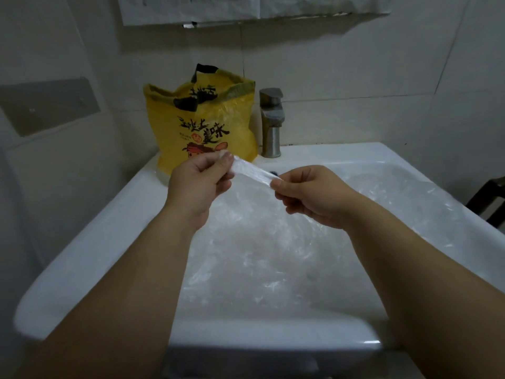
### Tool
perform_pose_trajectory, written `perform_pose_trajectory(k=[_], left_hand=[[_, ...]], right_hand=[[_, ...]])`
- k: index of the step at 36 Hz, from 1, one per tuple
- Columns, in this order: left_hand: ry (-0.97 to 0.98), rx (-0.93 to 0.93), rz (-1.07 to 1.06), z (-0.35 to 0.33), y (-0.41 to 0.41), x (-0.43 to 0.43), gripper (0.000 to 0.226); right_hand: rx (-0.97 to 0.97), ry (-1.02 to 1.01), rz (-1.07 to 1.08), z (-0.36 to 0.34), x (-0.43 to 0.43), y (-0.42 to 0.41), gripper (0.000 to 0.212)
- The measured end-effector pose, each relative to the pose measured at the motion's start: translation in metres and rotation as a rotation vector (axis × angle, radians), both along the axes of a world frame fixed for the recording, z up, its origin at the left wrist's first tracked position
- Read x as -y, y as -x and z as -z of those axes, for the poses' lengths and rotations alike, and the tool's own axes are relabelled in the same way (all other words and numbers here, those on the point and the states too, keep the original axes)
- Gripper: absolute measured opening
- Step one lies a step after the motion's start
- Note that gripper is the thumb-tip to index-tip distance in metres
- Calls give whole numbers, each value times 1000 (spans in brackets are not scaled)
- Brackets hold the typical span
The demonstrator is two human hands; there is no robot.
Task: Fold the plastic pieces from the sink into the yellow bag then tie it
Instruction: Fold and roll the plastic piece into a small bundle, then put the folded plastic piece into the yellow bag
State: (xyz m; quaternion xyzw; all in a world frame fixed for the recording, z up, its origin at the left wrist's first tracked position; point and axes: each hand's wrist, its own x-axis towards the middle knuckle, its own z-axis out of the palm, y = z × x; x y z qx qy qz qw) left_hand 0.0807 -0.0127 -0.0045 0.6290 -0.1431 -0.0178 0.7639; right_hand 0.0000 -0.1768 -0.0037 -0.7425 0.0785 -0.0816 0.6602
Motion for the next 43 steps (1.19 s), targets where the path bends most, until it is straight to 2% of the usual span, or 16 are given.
perform_pose_trajectory(k=[5,11,16,19,23,25,27,29,31,35,41,43], left_hand=[[-5,40,-59,-12,-5,1,5],[49,133,-181,-45,-16,-7,10],[128,221,-297,-85,-35,-16,6],[119,293,-358,-110,-48,-24,15],[-139,480,-551,-132,-70,-27,5],[-313,546,-601,-142,-75,-23,13],[-617,549,-507,-148,-80,-16,25],[-967,471,-316,-151,-80,-7,25],[-1073,407,-229,-154,-78,-4,14],[-904,470,-311,-153,-76,-7,44],[-459,615,-381,-119,-44,-9,24],[-379,645,-373,-101,-32,-4,19]], right_hand=[[46,-87,18,-16,2,-5,16],[141,15,9,-49,-9,-29,9],[279,-57,98,-85,-19,-51,12],[324,-38,120,-100,-21,-62,13],[326,52,112,-108,-24,-77,11],[329,96,113,-110,-24,-83,12],[328,127,109,-111,-23,-87,13],[321,138,111,-110,-22,-89,13],[311,131,113,-110,-22,-89,13],[288,122,117,-105,-19,-83,15],[205,125,150,-83,-16,-63,17],[169,165,154,-71,-16,-54,15]])
